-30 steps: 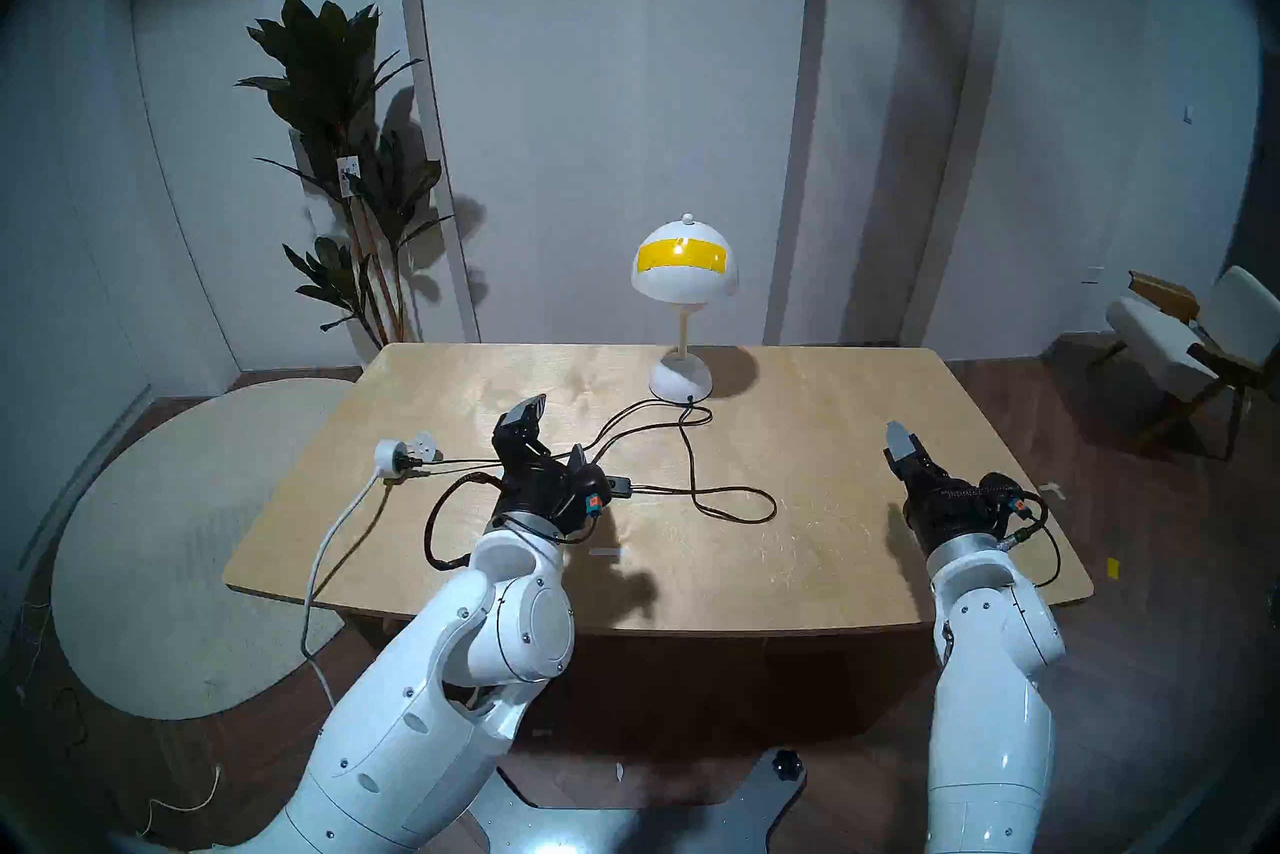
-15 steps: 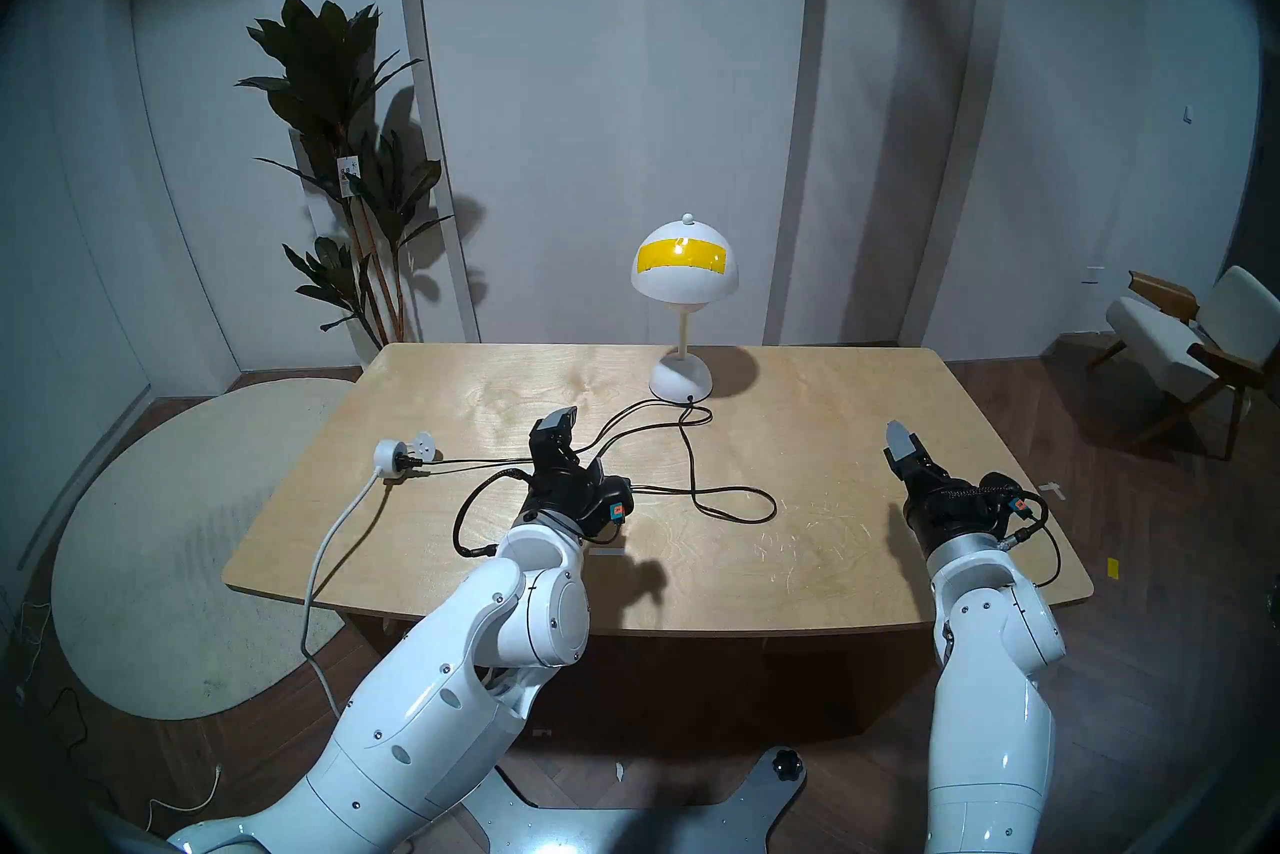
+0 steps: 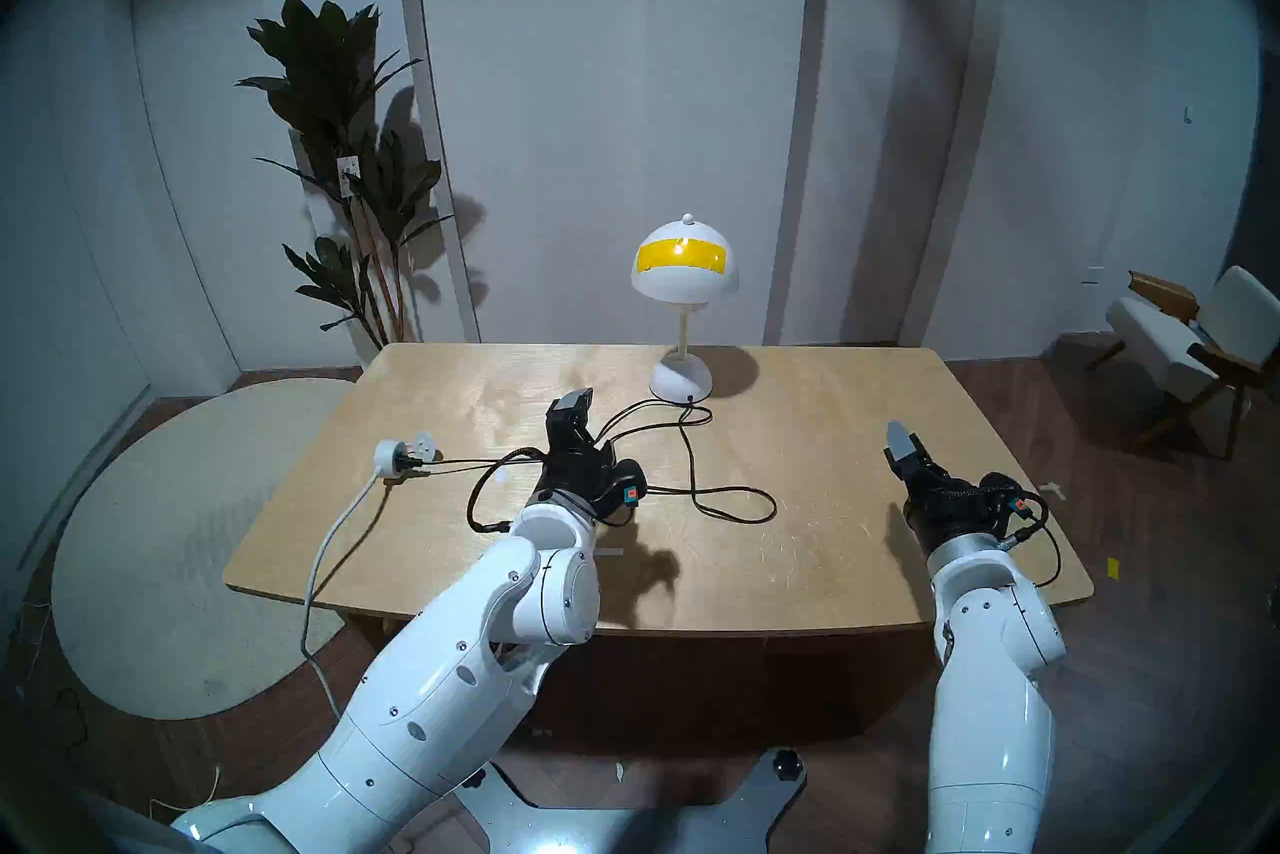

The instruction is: Turn on the table lamp by pressing the switch

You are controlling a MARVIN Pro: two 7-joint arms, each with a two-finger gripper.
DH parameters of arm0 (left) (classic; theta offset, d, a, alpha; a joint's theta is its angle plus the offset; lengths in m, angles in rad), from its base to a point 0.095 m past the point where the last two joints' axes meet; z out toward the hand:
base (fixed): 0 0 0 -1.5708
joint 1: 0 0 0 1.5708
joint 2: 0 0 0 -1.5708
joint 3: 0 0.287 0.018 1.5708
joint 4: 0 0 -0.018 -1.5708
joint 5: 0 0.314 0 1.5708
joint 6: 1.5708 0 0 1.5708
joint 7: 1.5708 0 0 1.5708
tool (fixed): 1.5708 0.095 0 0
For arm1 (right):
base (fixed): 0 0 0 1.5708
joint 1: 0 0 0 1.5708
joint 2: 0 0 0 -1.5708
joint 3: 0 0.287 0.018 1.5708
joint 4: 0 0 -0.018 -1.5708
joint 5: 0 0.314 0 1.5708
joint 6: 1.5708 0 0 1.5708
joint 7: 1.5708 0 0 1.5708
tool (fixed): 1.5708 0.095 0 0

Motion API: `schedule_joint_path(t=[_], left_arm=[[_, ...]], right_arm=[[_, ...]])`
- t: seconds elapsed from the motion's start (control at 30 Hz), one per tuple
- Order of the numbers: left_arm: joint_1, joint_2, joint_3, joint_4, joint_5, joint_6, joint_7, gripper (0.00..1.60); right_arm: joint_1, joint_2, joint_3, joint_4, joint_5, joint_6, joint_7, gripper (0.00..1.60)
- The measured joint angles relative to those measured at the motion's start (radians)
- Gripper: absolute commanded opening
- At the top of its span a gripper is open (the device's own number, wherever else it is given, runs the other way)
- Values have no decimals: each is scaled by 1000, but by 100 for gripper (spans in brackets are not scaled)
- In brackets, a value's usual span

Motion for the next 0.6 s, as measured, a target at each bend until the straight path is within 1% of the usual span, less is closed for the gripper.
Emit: schedule_joint_path(t=[0.13, 0.4, 0.6], left_arm=[[-3, -3, 0, 13, 4, 3, 0, 160], [-13, -13, 12, 56, 32, 50, -17, 160], [-20, -17, 15, 79, 36, 62, -24, 160]], right_arm=[[0, 0, 0, 0, 0, 0, 0, 160], [0, 0, 0, -1, 0, 0, 0, 160], [0, 0, 0, -1, 0, 0, 0, 160]])
